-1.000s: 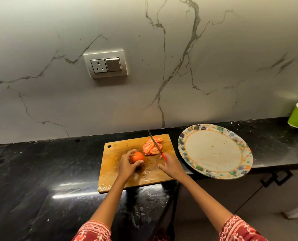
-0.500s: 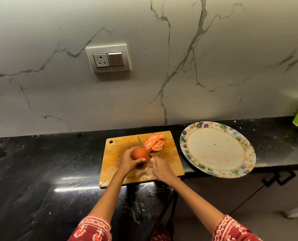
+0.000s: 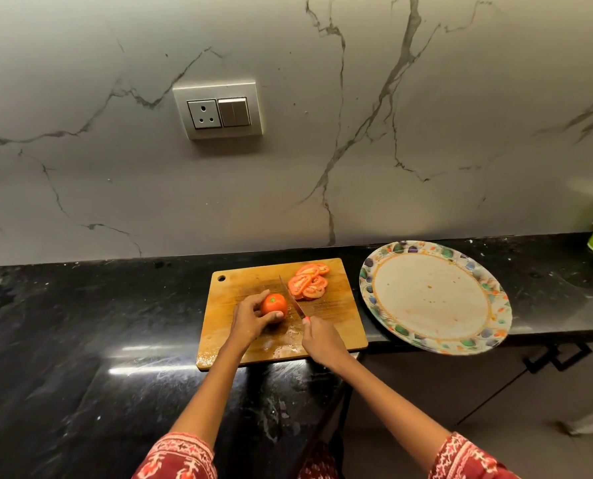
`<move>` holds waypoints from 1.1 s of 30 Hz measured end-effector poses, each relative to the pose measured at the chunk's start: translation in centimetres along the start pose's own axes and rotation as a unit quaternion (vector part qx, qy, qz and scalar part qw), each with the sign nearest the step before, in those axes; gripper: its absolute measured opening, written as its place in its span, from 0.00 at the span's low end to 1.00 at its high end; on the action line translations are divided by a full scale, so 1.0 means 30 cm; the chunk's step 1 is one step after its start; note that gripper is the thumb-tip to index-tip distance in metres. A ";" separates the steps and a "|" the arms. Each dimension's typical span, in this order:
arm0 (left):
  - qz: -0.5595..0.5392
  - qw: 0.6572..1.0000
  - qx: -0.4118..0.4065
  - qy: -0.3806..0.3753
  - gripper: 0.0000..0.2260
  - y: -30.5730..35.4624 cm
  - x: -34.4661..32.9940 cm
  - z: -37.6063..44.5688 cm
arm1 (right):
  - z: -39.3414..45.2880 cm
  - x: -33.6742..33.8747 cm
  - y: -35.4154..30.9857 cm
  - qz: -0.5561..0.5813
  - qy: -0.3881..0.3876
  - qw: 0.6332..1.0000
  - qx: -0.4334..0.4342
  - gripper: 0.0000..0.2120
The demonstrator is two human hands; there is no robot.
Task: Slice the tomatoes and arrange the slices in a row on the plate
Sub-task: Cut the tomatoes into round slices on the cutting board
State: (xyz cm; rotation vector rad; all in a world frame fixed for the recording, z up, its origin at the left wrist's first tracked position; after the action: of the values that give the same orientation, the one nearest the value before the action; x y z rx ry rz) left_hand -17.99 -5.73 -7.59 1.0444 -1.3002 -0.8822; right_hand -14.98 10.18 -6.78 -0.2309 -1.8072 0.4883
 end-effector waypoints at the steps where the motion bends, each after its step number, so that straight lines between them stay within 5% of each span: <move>1: 0.006 1.000 -0.004 0.004 0.28 0.004 0.000 0.000 | -0.005 0.001 -0.011 -0.009 -0.006 1.000 0.001 0.16; 33: 0.022 0.998 -0.016 0.060 0.28 0.031 -0.007 -0.022 | -0.075 -0.031 -0.101 -0.142 0.043 0.988 -0.034 0.11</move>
State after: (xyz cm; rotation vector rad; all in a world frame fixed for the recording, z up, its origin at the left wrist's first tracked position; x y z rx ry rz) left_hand -17.40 -5.18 -6.77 1.0235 -1.2012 -0.7925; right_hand -12.28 7.58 -5.76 -0.0394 -1.7387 0.2117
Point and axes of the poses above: each hand's wrist, its own z-axis towards the middle knuckle, its own x-axis out of the back of the hand, y = z × x, the point moved 5 cm from there along z, towards the middle knuckle, and after that the axes turned 15 degrees about -z, right-handed, at the moved point
